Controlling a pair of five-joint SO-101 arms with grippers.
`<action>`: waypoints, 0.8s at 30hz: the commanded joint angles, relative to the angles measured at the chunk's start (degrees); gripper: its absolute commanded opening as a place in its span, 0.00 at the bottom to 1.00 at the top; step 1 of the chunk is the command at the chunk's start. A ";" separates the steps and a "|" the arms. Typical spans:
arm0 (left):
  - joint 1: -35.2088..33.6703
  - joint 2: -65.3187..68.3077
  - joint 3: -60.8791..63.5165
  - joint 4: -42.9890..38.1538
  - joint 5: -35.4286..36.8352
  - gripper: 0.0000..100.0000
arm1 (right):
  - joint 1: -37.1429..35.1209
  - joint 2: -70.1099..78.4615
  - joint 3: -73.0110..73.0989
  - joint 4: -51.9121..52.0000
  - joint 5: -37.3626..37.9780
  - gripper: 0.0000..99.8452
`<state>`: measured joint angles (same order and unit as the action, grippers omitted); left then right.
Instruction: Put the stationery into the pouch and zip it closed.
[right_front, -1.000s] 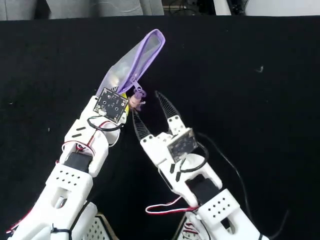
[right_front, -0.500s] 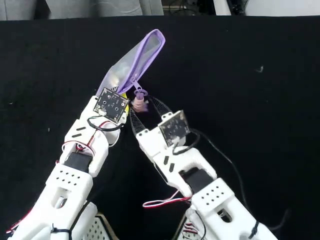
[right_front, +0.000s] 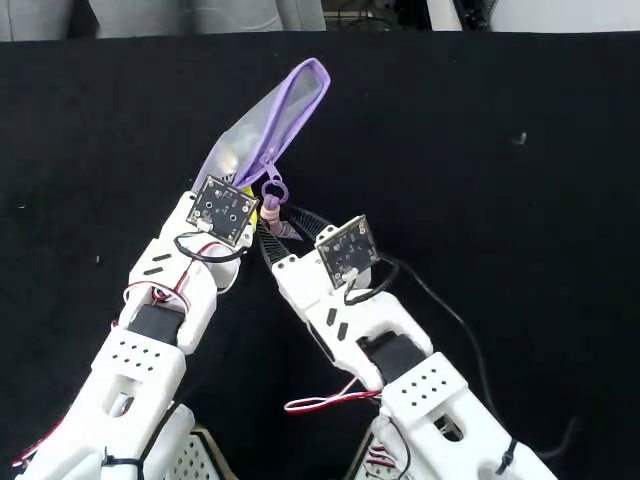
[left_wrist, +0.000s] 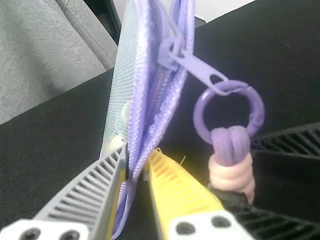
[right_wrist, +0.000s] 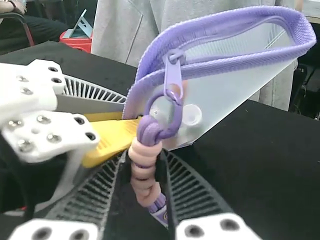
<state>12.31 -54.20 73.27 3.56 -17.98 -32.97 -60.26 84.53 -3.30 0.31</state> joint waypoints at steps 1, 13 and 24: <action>0.04 -1.76 -0.66 -1.41 -0.09 0.03 | 2.02 -0.84 -3.65 -0.97 -0.18 0.01; -0.04 -1.67 -0.57 -1.49 -0.44 0.03 | 12.48 -0.92 -27.91 26.55 -0.53 0.01; -0.04 -1.67 -0.04 -1.58 -0.53 0.03 | 15.30 -0.40 -37.32 30.51 1.49 0.01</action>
<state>12.40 -54.55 73.89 2.95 -17.98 -21.45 -60.26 52.09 28.62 0.57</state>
